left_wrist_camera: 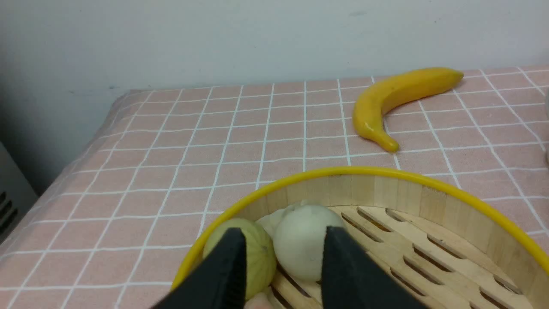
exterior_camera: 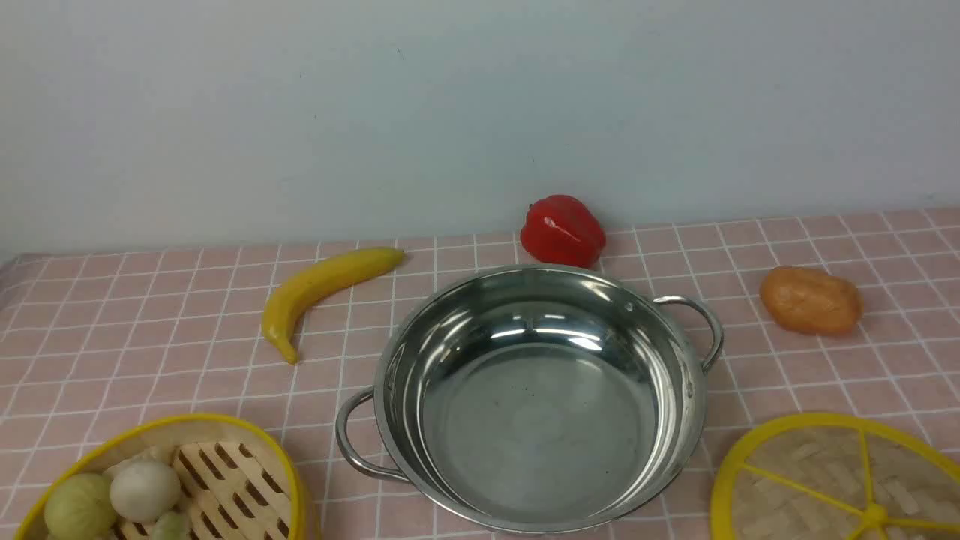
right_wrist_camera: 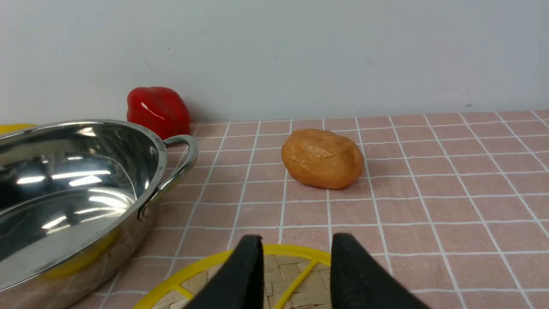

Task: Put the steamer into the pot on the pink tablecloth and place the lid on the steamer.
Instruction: 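Grasp the rim of the steamer basket holding the buns with the left gripper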

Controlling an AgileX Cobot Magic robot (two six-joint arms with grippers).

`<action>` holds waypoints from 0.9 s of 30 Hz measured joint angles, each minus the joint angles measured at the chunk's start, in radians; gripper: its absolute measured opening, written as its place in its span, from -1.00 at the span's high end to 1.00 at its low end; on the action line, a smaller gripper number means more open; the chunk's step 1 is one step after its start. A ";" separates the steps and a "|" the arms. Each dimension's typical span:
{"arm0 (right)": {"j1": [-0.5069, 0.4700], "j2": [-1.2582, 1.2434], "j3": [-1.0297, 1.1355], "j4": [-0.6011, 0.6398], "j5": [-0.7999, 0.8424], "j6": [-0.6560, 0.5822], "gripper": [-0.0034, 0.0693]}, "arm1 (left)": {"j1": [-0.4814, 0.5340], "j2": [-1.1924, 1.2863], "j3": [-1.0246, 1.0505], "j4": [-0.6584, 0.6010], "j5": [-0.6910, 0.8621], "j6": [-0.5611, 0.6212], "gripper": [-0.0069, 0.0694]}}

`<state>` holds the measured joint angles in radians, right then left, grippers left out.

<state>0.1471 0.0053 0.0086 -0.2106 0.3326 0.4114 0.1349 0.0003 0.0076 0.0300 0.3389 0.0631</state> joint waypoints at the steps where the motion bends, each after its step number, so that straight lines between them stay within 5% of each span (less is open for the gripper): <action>1: 0.000 0.000 0.000 0.000 0.000 0.000 0.24 | 0.000 0.000 0.000 0.000 0.000 0.000 0.18; 27: 0.000 0.000 0.000 0.000 0.000 0.000 0.24 | 0.000 0.000 0.000 -0.025 -0.026 -0.014 0.18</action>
<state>0.1471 0.0053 0.0086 -0.2106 0.3326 0.4114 0.1349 0.0003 0.0076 0.0053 0.3131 0.0492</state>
